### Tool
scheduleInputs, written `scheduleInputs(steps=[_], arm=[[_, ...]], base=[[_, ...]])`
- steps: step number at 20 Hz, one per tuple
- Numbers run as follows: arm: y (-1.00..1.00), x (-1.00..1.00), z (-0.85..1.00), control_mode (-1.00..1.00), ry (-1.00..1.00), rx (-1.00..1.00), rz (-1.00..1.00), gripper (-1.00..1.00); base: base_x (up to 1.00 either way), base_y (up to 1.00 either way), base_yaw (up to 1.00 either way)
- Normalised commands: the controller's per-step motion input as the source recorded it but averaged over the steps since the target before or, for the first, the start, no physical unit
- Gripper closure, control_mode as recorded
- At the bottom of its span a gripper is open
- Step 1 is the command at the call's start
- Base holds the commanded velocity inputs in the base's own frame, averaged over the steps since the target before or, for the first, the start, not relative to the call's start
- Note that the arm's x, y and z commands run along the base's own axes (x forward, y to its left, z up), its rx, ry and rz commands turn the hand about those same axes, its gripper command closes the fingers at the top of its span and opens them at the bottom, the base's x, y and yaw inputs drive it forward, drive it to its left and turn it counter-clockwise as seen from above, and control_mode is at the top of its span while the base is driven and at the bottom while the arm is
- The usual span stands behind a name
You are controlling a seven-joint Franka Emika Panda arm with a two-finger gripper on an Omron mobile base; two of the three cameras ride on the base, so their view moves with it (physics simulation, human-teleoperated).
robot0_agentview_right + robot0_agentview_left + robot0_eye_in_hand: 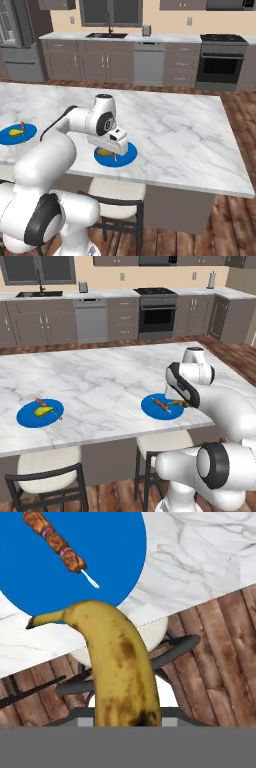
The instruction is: Pick up the banana and pear from the fridge and place one fruit on each plate on the dining counter.
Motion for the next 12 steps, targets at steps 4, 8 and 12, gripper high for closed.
scheduleInputs(steps=[4,8,12], arm=[[0.0,0.31,-0.44,-1.0,0.03,0.0,0.07,1.0],[-0.17,0.06,-0.26,-1.0,-0.1,0.0,0.0,1.0],[-0.04,0.26,-0.48,-1.0,-0.13,0.02,0.0,1.0]], base=[[0.0,0.0,0.0],[0.0,0.0,0.0],[0.0,0.0,0.0]])
